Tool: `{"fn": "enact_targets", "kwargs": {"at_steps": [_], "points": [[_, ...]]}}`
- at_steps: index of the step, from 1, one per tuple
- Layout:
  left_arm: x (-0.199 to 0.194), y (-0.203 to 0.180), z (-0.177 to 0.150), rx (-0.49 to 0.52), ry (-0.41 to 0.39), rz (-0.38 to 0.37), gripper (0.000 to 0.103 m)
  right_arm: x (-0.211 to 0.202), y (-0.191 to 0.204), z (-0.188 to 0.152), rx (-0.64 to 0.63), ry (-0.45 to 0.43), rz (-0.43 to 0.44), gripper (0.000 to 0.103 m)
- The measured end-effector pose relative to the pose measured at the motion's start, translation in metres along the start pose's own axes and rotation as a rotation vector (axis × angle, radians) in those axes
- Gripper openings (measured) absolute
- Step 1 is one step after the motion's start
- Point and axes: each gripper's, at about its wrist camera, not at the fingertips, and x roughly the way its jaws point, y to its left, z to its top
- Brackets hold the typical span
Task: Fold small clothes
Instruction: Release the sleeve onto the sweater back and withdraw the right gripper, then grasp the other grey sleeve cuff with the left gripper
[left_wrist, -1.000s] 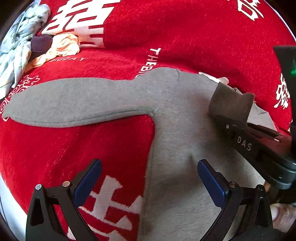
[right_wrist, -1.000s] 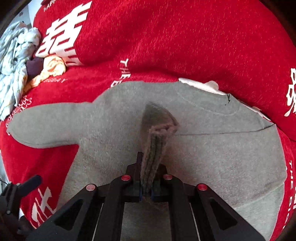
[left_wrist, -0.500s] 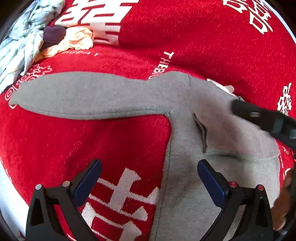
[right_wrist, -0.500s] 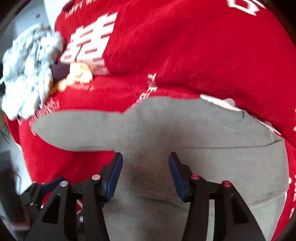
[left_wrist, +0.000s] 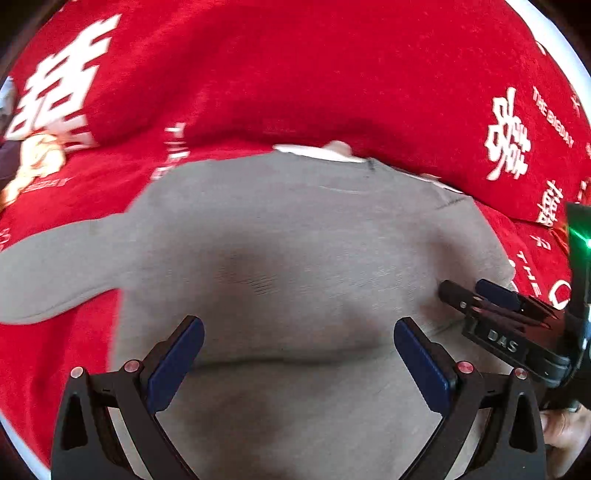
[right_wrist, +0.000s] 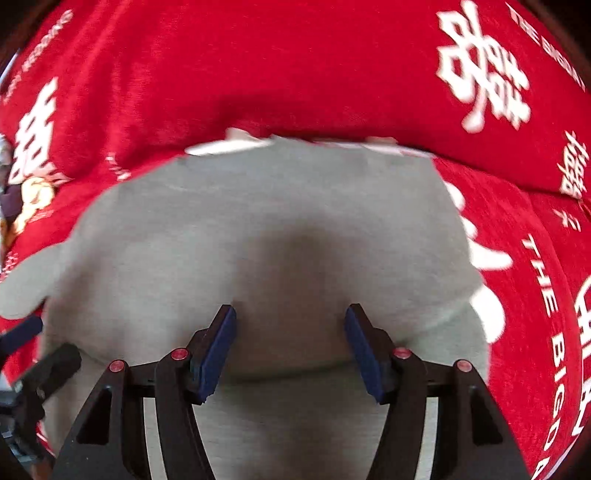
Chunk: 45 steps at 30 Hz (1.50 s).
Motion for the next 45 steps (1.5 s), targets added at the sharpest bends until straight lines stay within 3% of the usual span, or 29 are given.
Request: {"fn": "enact_targets", "kwargs": {"at_steps": [3,6,12,13,15,18,24,29,33,36,39,45], "points": [[0.026,0.003,-0.005,0.007,0.053,0.077,0.103,-0.007,-0.029,-0.003,0.026,-0.032,-0.03,0.065],[0.023,-0.002,-0.012,0.071,0.002,0.119,0.103,-0.014,-0.044,-0.005,0.071,-0.047,-0.033,0.065],[0.016,0.002,-0.02,0.048,-0.031,0.125,0.103,-0.025,-0.024,-0.024,0.039,-0.084,-0.026,0.066],[0.016,0.002,-0.021,0.044,-0.04,0.124,0.103,-0.024,-0.018,-0.027,0.024,-0.086,-0.025,0.067],[0.015,0.003,-0.024,0.045,-0.048,0.123,0.103,-0.019,-0.007,-0.034,-0.013,-0.08,-0.044,0.08],[0.017,0.002,-0.025,0.062,-0.032,0.138,0.103,-0.017,0.005,-0.042,-0.048,-0.11,-0.084,0.084],[0.018,0.001,-0.029,0.065,-0.045,0.149,0.103,-0.015,-0.001,-0.044,-0.031,-0.119,-0.019,0.095],[0.015,0.003,-0.031,0.066,-0.054,0.141,0.103,-0.012,0.005,-0.044,-0.044,-0.112,-0.039,0.098],[0.001,0.005,-0.038,0.056,-0.069,0.201,0.103,-0.011,0.004,-0.044,-0.049,-0.108,-0.011,0.102],[-0.023,0.025,-0.041,0.0,-0.117,0.168,0.103,-0.011,0.008,-0.046,-0.072,-0.107,-0.033,0.102],[-0.05,0.066,-0.043,-0.092,-0.17,0.188,0.103,-0.01,0.008,-0.046,-0.077,-0.107,-0.038,0.102],[-0.088,0.205,-0.057,-0.409,-0.237,0.274,0.103,-0.01,0.008,-0.047,-0.077,-0.108,-0.038,0.102]]}}
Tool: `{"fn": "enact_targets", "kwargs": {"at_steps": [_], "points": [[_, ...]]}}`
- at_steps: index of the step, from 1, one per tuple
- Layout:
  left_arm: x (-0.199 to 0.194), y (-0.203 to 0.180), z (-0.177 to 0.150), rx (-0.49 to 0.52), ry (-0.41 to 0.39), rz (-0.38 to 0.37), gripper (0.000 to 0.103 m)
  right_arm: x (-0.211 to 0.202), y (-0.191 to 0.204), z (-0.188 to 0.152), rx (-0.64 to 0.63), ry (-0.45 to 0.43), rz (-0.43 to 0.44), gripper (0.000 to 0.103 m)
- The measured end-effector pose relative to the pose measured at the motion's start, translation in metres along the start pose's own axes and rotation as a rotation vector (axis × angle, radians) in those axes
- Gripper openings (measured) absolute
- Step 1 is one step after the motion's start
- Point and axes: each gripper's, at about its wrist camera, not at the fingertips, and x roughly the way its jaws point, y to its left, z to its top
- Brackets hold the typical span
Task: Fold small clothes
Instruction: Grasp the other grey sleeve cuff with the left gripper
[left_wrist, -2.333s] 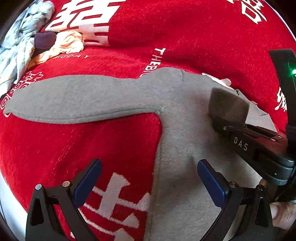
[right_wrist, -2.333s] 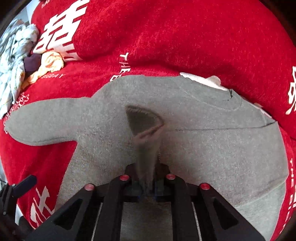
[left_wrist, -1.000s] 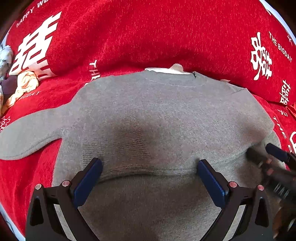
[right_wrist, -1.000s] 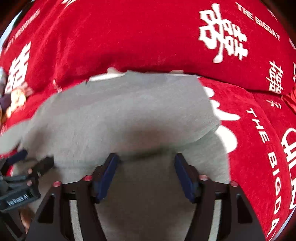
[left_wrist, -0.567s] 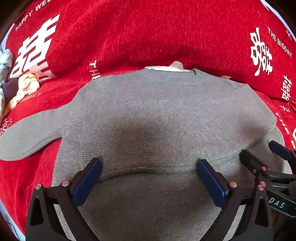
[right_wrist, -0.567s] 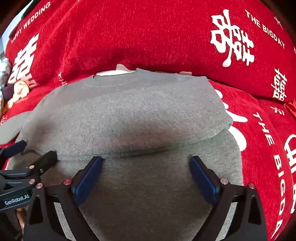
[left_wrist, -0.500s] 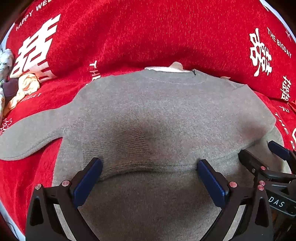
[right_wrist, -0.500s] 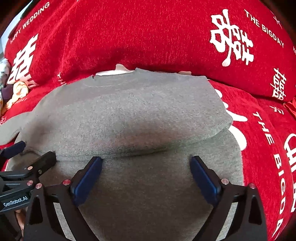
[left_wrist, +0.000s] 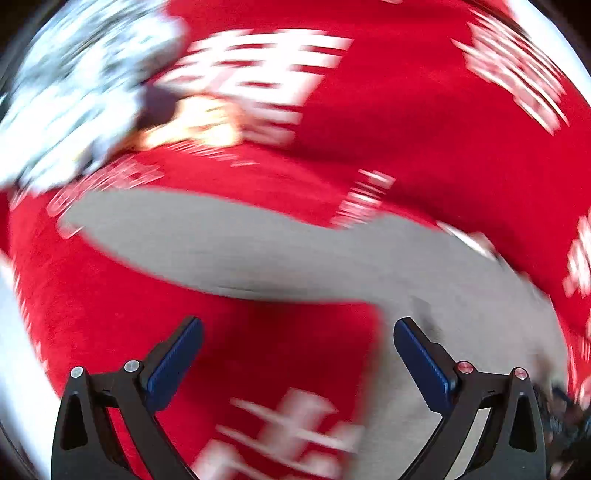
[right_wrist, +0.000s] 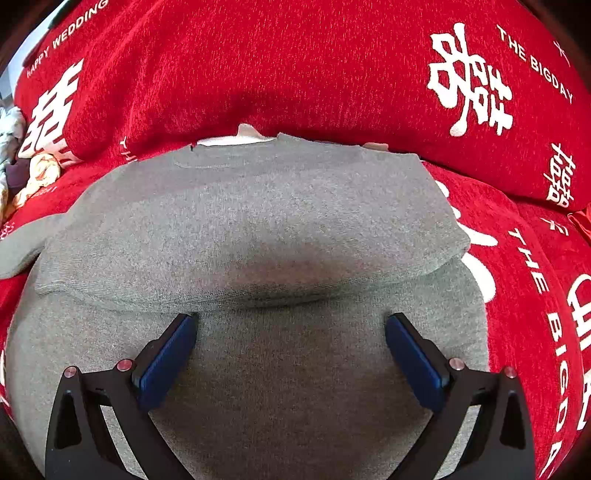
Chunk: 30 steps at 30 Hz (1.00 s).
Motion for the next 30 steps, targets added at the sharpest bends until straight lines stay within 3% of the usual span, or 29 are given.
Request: {"fn": "enact_targets", "kwargs": {"at_steps": [4,8,12,17,20,22,23,25,27,30], "points": [[0.01,0.1,0.023,-0.202,-0.029,0.071,0.103,0.001,0.0,0.001,-0.003,0.002,-0.004,0.102],[0.035,0.17,0.036,-0.364,-0.007,0.054,0.103,0.0,0.001,0.001,-0.004,0.002,-0.007,0.102],[0.051,0.178,0.052,-0.427,-0.047,0.02,0.103,0.001,0.001,0.001,-0.005,0.003,-0.013,0.102],[0.076,0.166,0.082,-0.423,-0.063,0.074,0.103,0.001,0.0,0.001,-0.006,0.002,-0.013,0.102],[0.085,0.158,0.091,-0.4,-0.071,0.142,0.102,0.001,0.0,0.001,-0.006,0.003,-0.013,0.102],[0.087,0.156,0.095,-0.392,-0.082,0.171,0.068,0.001,0.0,0.001,-0.006,0.003,-0.013,0.102],[0.086,0.156,0.094,-0.391,-0.079,0.175,0.041,0.001,0.0,0.001,-0.006,0.003,-0.014,0.102],[0.085,0.161,0.092,-0.421,-0.075,0.142,0.036,0.001,0.0,0.001,-0.004,0.006,-0.014,0.102],[0.083,0.166,0.09,-0.445,-0.075,0.134,0.021,0.002,0.0,0.001,-0.005,0.008,-0.016,0.102],[0.077,0.18,0.085,-0.501,-0.073,0.073,0.011,0.001,0.001,0.001,-0.005,0.007,-0.02,0.102]]}}
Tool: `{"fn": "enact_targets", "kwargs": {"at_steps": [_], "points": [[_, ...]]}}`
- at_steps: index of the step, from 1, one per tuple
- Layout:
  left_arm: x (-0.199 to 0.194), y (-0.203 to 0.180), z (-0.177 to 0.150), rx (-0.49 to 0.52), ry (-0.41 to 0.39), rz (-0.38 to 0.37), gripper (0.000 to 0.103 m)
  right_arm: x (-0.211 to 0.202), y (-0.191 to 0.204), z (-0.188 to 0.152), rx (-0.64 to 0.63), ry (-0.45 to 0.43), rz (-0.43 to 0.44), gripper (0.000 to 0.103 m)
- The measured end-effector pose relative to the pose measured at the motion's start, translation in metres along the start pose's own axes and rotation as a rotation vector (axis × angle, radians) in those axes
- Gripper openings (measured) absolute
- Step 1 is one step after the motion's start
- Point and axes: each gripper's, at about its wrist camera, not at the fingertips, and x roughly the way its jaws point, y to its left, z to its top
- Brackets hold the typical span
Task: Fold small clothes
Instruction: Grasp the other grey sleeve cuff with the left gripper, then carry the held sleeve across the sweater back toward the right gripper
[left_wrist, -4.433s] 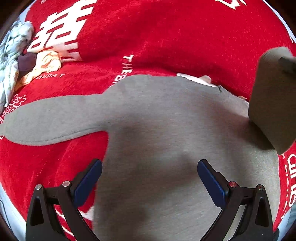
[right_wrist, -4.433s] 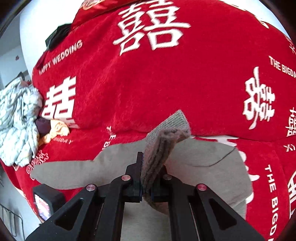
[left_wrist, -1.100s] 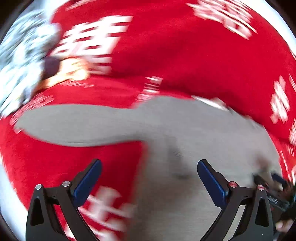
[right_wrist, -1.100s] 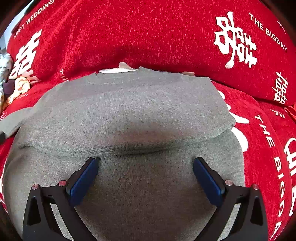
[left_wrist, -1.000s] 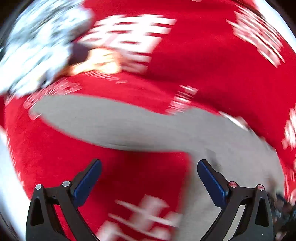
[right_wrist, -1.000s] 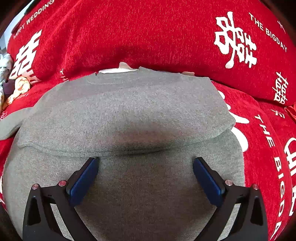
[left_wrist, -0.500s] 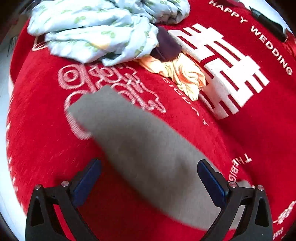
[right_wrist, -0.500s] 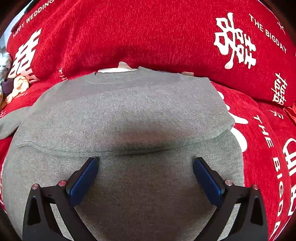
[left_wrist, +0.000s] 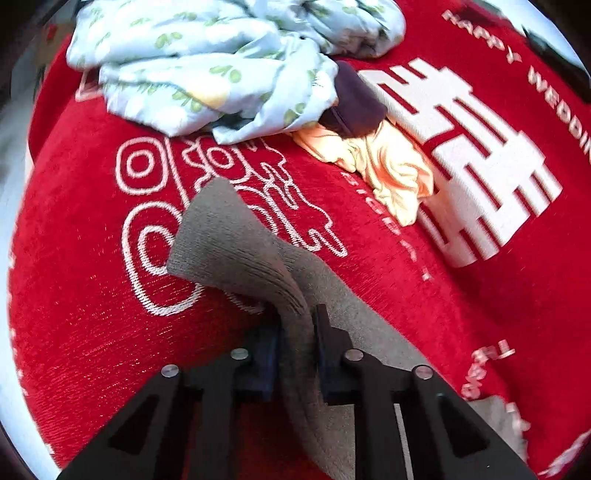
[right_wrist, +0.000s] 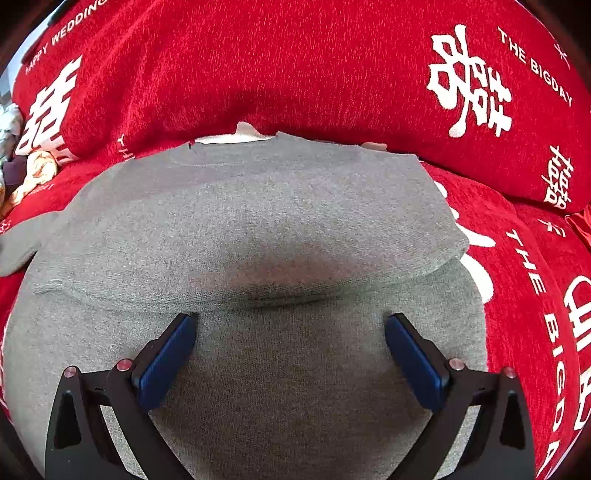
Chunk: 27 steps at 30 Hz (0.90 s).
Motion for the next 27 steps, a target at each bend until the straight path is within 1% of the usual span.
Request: {"fn": "enact_targets", "kwargs": {"at_steps": [1,3,6,8,10,11,13,15,17,20,24,27], "points": [[-0.001,0.004,0.001,-0.011,0.005,-0.013,0.011,0.0,0.0,0.0,0.0,0.0,-0.002,0.102],[-0.005,0.013,0.002,-0.036,0.01,-0.066,0.01,0.0,0.001,0.0,-0.002,0.0,-0.004,0.102],[-0.015,0.017,0.002,-0.039,0.011,-0.117,0.01,0.0,0.001,0.0,-0.002,0.0,-0.004,0.102],[-0.024,0.012,0.002,-0.008,0.001,-0.143,0.01,-0.001,0.001,0.001,-0.005,0.006,-0.007,0.102],[-0.031,0.006,0.002,0.029,-0.009,-0.144,0.01,-0.006,0.005,0.003,-0.022,0.011,-0.027,0.1],[-0.035,0.002,0.002,0.047,-0.014,-0.147,0.01,-0.01,0.007,0.004,-0.032,-0.006,-0.045,0.097],[-0.043,-0.007,0.002,0.079,-0.025,-0.147,0.01,-0.027,0.017,0.008,-0.056,-0.071,-0.066,0.097],[-0.05,-0.015,0.001,0.105,-0.038,-0.148,0.01,-0.041,0.03,0.016,-0.07,-0.115,-0.045,0.097],[-0.058,-0.026,-0.001,0.146,-0.053,-0.131,0.01,-0.047,0.046,0.027,-0.088,-0.129,-0.002,0.097],[-0.068,-0.048,-0.007,0.217,-0.067,-0.121,0.01,-0.041,0.082,0.05,-0.121,-0.108,0.089,0.097],[-0.08,-0.071,-0.013,0.276,-0.063,-0.135,0.01,-0.011,0.153,0.08,-0.21,-0.071,0.143,0.097],[-0.088,-0.087,-0.017,0.325,-0.074,-0.129,0.01,0.02,0.201,0.096,-0.235,-0.006,0.178,0.097]]}}
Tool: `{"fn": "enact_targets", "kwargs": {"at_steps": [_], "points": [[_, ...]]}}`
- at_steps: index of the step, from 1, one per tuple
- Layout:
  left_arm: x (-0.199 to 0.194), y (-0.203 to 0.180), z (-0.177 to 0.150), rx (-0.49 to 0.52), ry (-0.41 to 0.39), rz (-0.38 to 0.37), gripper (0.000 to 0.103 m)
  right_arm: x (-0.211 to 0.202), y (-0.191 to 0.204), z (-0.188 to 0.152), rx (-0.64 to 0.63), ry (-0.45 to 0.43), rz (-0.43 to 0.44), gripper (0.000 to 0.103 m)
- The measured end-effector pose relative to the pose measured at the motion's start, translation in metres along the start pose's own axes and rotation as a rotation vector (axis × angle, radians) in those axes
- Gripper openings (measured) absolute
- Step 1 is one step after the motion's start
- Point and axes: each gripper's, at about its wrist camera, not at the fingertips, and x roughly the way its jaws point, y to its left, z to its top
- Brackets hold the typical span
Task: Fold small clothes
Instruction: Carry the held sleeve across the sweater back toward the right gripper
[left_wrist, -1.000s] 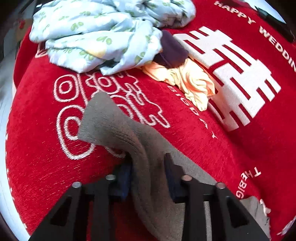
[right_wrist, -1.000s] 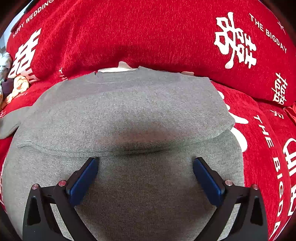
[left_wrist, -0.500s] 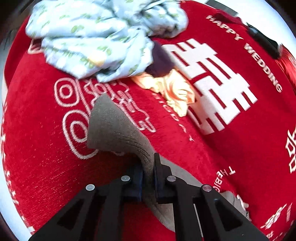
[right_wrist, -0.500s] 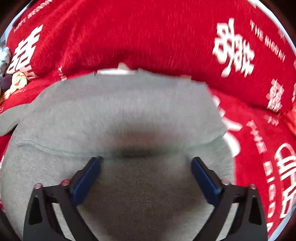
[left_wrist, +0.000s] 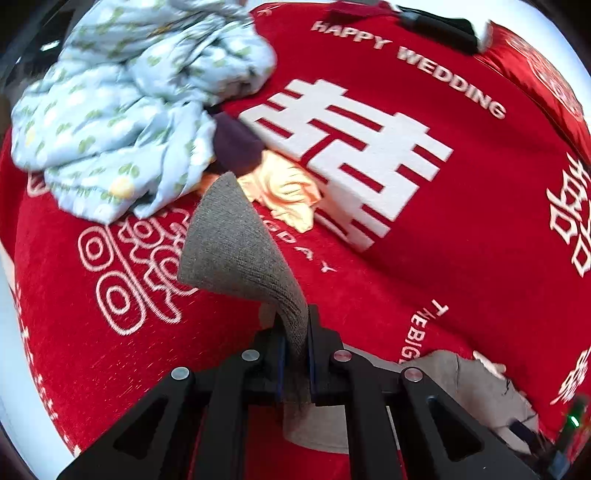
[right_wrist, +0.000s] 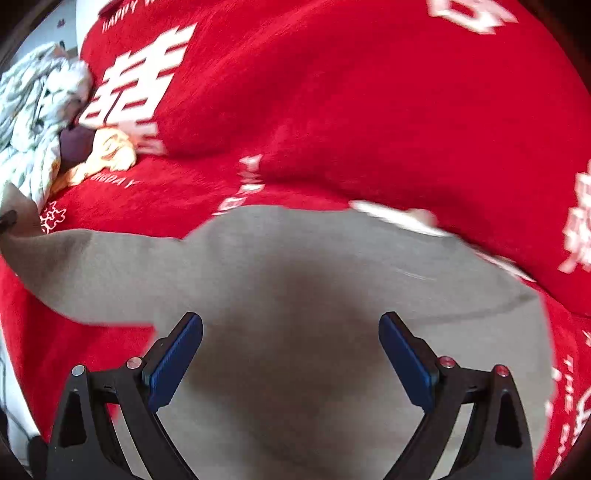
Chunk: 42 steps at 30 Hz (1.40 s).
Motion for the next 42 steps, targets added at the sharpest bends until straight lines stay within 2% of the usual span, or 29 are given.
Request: {"fn": "enact_targets", "kwargs": {"at_steps": [2,5,8,10,13,18,24,31,42], "points": [[-0.002,-0.009,0.001,0.017,0.003,-0.01,0.01,0.031,0.024,0.011,-0.023,0.059,-0.008,0.097],[-0.004,-0.021,0.003,0.043,0.015,-0.014,0.01,0.067,0.052,0.011,-0.056,0.158,-0.043,0.097],[-0.006,-0.032,0.001,0.062,0.021,-0.025,0.01,0.059,0.072,0.006,-0.109,0.129,0.016,0.096],[-0.005,-0.045,-0.002,0.092,0.032,-0.025,0.01,0.039,0.071,0.002,-0.121,0.077,0.043,0.096],[-0.004,-0.067,-0.01,0.13,0.056,-0.03,0.01,0.013,0.046,-0.006,-0.078,0.03,0.019,0.096],[0.003,-0.11,-0.027,0.208,0.11,-0.009,0.01,-0.011,-0.027,-0.028,0.029,0.047,-0.005,0.096],[0.005,-0.156,-0.054,0.294,0.161,-0.029,0.01,-0.034,-0.088,-0.054,0.107,0.059,-0.03,0.096],[0.0,-0.2,-0.081,0.385,0.184,-0.043,0.01,-0.045,-0.122,-0.078,0.154,0.047,-0.062,0.096],[0.005,-0.236,-0.102,0.429,0.233,-0.043,0.01,-0.054,-0.146,-0.105,0.158,0.038,-0.105,0.096]]}}
